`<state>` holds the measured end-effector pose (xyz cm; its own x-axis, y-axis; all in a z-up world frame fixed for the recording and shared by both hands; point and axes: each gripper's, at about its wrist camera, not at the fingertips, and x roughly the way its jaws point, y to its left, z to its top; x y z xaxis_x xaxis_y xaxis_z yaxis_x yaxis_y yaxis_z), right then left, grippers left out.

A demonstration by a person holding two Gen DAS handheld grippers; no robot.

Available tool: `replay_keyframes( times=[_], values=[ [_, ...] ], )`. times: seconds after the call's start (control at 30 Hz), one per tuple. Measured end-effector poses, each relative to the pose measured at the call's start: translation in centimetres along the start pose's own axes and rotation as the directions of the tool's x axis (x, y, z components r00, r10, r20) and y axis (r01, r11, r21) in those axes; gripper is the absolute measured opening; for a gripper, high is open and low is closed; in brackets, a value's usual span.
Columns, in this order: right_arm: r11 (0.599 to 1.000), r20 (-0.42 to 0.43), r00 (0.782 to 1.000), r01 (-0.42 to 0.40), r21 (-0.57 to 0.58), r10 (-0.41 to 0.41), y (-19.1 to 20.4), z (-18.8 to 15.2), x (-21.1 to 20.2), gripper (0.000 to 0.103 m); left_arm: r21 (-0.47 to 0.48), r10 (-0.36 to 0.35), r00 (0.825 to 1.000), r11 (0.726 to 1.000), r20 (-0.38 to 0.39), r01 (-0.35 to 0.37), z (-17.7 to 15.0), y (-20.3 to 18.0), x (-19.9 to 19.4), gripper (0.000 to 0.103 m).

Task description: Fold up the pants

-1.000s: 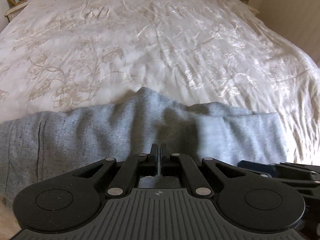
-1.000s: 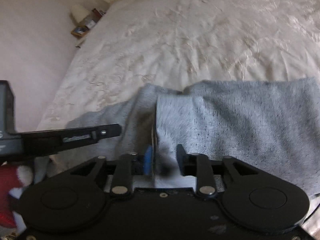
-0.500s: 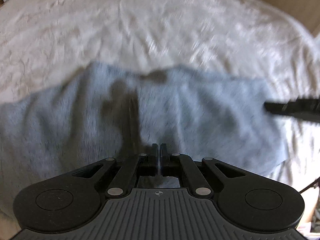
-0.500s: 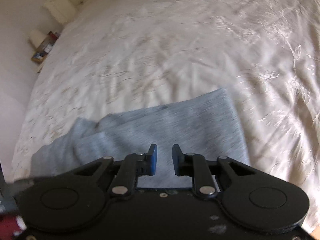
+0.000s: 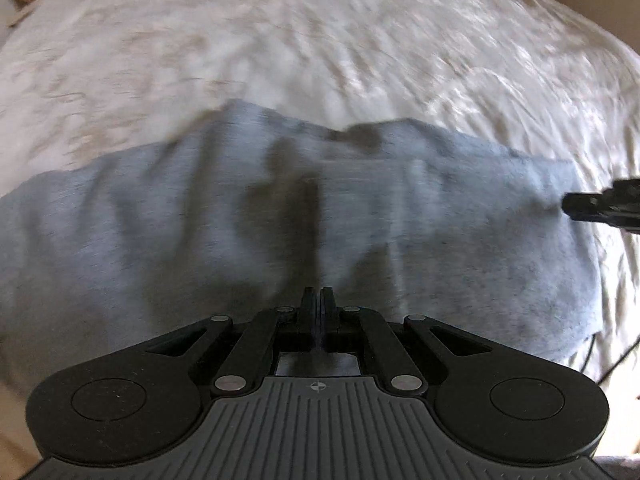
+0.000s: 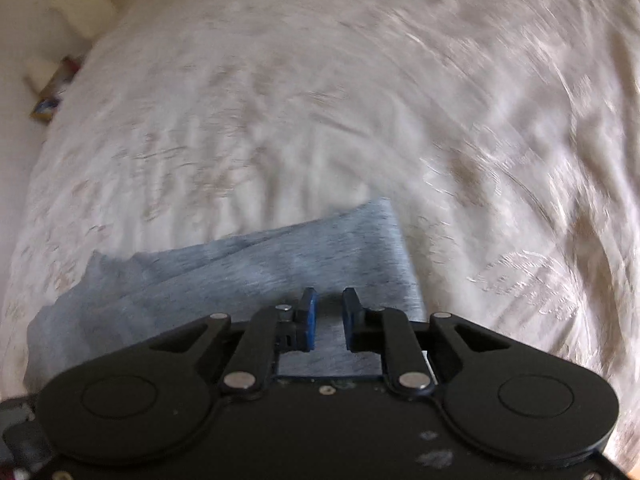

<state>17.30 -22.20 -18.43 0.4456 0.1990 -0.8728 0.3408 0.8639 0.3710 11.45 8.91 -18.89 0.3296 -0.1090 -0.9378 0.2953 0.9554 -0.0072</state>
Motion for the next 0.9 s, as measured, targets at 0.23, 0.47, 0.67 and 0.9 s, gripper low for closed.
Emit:
replay_keyframes(
  times=[0.23,0.47,0.67,0.9],
  values=[
    [0.953,-0.024,0.982,-0.188,-0.236,0.188,5.7,-2.1,-1.9,0.017,-0.181,0.122,0.992,0.977,0.023,-0.116,-2.1,5.6,-3.5,0.003],
    [0.872,-0.127,0.943,-0.334,-0.357,0.309,13.7,-2.6,0.9,0.017,-0.26,0.175,0.984,0.952,0.032,-0.161,-2.2,10.5,-4.9,0.003],
    [0.862,-0.152,0.932,-0.361,-0.356,0.328,19.6,-2.3,4.3,0.017,-0.265,0.163,0.986,0.952,0.027,-0.151,-2.3,12.8,-4.8,0.003],
    [0.897,-0.16,0.964,-0.259,-0.359,0.214,22.9,-1.0,10.5,0.017,-0.275,0.117,0.992,0.956,0.047,-0.099,-3.5,16.3,-5.5,0.003]
  ],
)
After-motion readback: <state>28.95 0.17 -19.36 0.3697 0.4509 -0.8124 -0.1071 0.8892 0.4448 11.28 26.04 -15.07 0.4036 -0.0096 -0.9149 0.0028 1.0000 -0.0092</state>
